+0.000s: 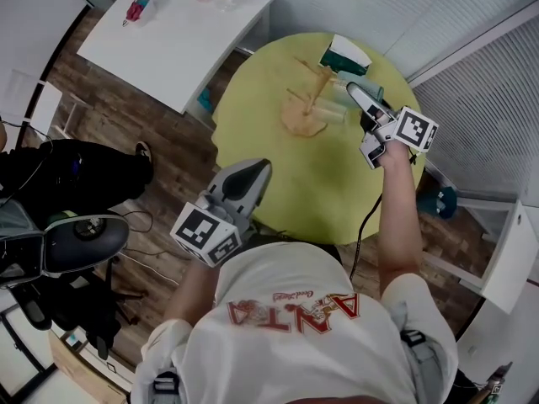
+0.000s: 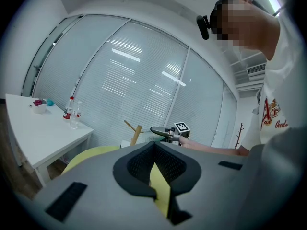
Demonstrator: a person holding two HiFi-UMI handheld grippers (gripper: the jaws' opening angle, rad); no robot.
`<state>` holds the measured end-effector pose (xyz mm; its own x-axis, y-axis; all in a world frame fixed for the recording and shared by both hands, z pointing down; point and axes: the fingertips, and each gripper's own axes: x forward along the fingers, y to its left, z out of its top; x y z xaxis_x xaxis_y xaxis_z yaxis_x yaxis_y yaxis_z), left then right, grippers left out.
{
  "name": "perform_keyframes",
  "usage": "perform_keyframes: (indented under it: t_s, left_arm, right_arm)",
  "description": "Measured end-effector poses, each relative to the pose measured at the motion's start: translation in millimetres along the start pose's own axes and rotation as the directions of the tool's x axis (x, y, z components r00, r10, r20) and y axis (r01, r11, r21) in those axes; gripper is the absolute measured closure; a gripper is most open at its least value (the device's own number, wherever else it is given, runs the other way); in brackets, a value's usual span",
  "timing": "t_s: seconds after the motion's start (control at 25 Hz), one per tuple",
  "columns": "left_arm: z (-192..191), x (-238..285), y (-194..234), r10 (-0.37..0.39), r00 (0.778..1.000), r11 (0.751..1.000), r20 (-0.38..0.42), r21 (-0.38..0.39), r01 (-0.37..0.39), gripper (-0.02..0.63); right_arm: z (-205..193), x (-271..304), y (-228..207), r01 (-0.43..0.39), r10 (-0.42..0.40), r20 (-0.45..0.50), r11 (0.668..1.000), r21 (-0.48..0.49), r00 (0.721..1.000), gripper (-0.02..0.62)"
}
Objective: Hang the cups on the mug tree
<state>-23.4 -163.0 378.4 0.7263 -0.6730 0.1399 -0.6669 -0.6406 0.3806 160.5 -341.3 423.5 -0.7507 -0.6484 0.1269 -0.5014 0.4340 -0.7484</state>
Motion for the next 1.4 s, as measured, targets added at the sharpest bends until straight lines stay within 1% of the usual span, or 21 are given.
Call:
perform_keyframes:
  t_s: [0.2,0.36,0.44,0.52,0.64,0.8,1.0,1.12,1.2,1.4]
  left_arm:
    - [1,1,3,0.004,1.0,1.0,0.004,0.005,-0.004,0.597]
    - [0,0,4,0.011,1.0,1.0,-0.003,-0.002,-0.011,0.597]
    - [0,1,5,0.01,1.0,1.0,-0.004,-0.004,-0.01,0.597]
    - [0,3,5,0.005,1.0,1.0,-0.003,-0.004,-0.005,0.597]
    - [-1,5,3,-0.003,1.0,1.0,-0.003,-0.002,0.003,0.597]
    - [0,7,2,-0.006,1.0,1.0,-0.011,-0.004,0.006,0.597]
    - [-2,7,5,-0.008,1.0,1.0,-0.001,-0.002,0.008,0.597]
    - [-1,8,4,-0.01,1.0,1.0,-0.005,-0.002,0.01,0.597]
    - [0,7,3,-0.012,1.0,1.0,-0.009,-0.001,0.012,0.597]
    - [4,7,1,-0.03,1.0,1.0,0.005,0.009,0.03,0.597]
  right_arm:
    - [1,7,-5,0.032,-0.032,-0.015,0.999,0.002,0.999,0.256]
    - [2,15,4,-0.04,0.04,-0.015,0.999,-0.02,0.999,0.256]
    - [2,15,2,-0.037,0.037,-0.006,0.999,-0.015,0.999,0.255]
    - [4,16,4,-0.05,0.051,0.006,0.999,-0.015,0.999,0.255]
    - [3,14,1,-0.042,0.042,0.016,0.999,-0.002,0.999,0.255]
    - [2,13,3,-0.049,0.05,0.024,0.999,-0.018,0.998,0.255]
    - [3,14,10,-0.093,0.094,0.032,0.995,-0.038,0.995,0.255]
    - [4,12,8,-0.08,0.081,0.039,0.996,-0.041,0.996,0.255]
    - [5,7,8,-0.067,0.069,0.05,0.997,-0.044,0.996,0.243]
    - [14,-22,11,-0.031,0.038,0.111,0.997,-0.07,0.993,0.225]
